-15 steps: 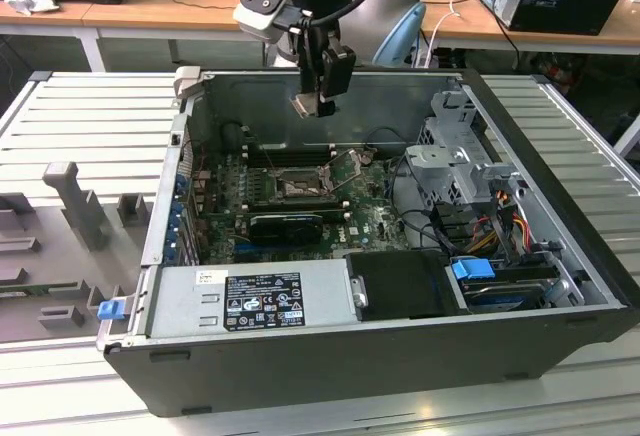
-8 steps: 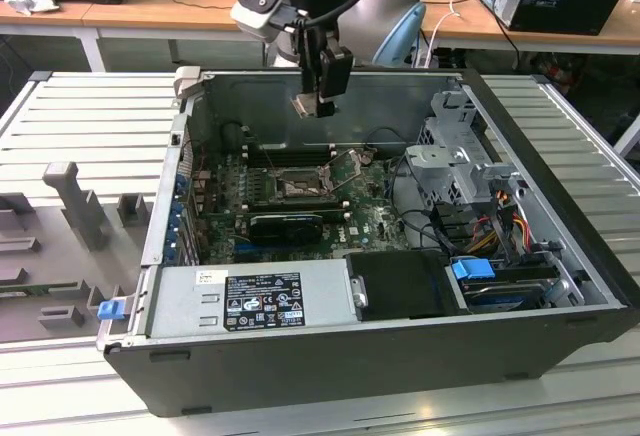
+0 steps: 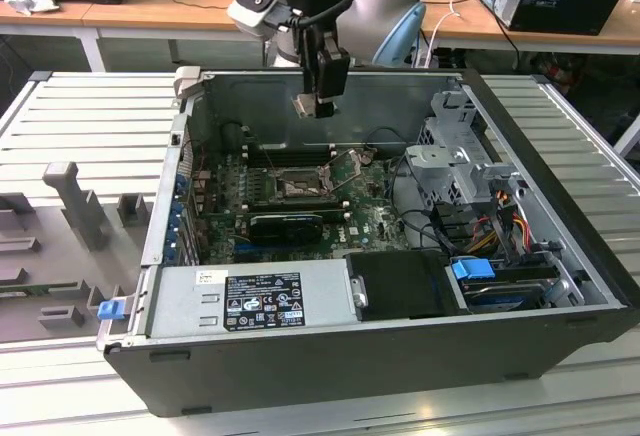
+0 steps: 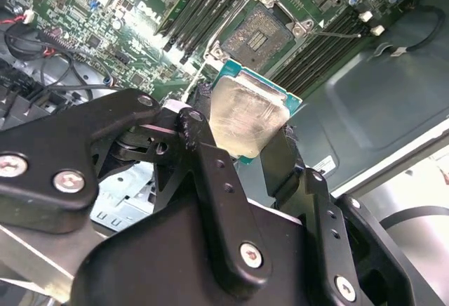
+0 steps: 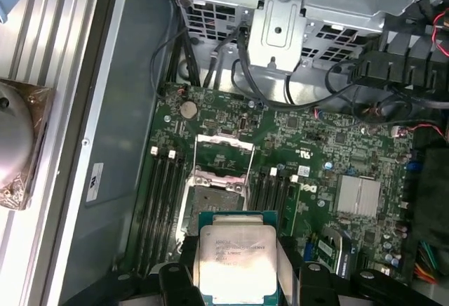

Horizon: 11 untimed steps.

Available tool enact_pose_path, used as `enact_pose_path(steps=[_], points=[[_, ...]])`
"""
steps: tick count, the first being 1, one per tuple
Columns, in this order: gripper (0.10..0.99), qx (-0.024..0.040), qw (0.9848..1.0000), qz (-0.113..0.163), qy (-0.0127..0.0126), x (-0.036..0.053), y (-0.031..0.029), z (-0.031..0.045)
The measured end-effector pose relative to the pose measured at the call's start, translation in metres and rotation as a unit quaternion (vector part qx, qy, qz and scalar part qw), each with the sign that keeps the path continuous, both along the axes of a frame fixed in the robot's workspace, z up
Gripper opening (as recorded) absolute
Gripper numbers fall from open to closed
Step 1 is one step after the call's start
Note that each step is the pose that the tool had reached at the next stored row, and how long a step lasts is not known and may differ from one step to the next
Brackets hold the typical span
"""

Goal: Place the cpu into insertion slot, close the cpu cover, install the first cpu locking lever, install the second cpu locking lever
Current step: 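Place the cpu into insertion slot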

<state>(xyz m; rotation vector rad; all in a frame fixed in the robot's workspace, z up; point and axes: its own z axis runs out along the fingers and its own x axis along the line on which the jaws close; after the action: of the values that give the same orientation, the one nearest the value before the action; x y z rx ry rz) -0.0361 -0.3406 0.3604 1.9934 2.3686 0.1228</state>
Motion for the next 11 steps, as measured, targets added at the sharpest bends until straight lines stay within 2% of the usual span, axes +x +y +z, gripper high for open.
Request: enact_pose_path(steps=[11], points=[[0.529,-0.0003,0.9992,-0.04,0.0,0.0,0.0,-0.0002]])
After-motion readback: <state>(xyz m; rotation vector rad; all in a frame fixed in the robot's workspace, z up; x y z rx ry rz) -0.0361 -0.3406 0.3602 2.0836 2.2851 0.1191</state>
